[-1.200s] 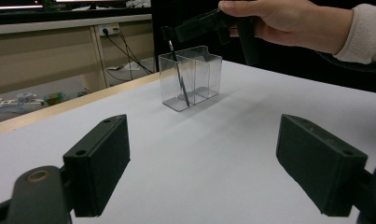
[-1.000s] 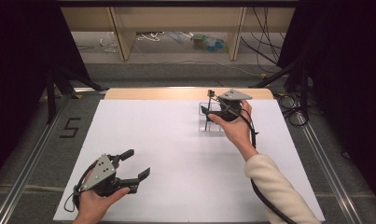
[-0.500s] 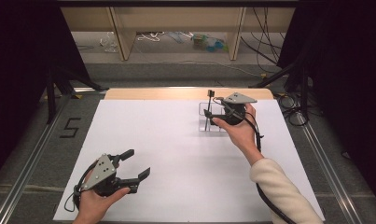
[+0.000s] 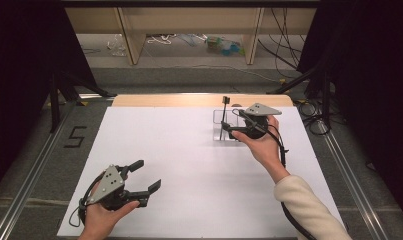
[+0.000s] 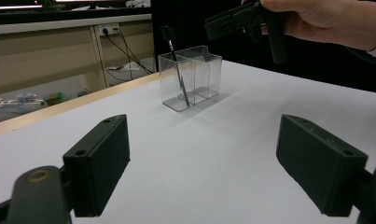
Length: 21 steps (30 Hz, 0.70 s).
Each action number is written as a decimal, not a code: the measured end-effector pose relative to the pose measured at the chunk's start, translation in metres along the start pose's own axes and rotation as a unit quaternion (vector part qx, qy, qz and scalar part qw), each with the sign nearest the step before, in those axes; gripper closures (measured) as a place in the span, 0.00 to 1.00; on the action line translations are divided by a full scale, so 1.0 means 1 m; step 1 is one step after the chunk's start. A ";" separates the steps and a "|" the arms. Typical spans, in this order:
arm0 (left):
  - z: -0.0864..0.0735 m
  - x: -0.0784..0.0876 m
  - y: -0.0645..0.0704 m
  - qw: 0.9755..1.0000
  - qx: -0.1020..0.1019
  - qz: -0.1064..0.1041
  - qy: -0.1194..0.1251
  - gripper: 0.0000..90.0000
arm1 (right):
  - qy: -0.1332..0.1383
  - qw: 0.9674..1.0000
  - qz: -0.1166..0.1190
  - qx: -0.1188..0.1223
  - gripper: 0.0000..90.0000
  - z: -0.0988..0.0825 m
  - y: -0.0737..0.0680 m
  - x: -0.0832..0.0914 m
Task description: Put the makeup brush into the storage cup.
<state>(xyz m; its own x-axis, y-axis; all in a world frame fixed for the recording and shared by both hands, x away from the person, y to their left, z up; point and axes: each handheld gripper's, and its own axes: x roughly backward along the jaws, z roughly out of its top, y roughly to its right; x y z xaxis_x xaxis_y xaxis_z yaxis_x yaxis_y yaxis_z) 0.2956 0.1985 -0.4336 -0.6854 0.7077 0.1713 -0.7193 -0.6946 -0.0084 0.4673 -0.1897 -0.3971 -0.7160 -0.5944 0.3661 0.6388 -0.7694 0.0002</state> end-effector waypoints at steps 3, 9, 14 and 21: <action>0.000 0.000 0.000 1.000 -0.002 0.000 -0.001 0.19 | 0.005 1.000 0.006 0.003 0.21 -0.002 0.000 0.006; 0.000 0.000 0.000 1.000 -0.002 0.000 -0.002 0.19 | 0.008 1.000 0.009 0.006 0.22 -0.007 -0.003 0.021; 0.000 0.000 0.000 1.000 -0.003 0.001 -0.002 0.19 | 0.015 1.000 0.018 0.012 0.22 -0.011 -0.007 0.033; 0.000 0.000 0.000 1.000 -0.001 0.001 -0.003 0.19 | 0.014 0.999 0.038 0.016 0.21 -0.020 -0.017 0.051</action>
<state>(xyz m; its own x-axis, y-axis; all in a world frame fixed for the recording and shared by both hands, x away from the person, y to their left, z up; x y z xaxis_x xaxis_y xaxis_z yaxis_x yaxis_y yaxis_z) 0.2961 0.1986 -0.4339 -0.6857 0.7057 0.1780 -0.7184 -0.6956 -0.0098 0.4142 -0.2118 -0.3967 -0.6725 -0.6575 0.3398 0.6997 -0.7145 0.0024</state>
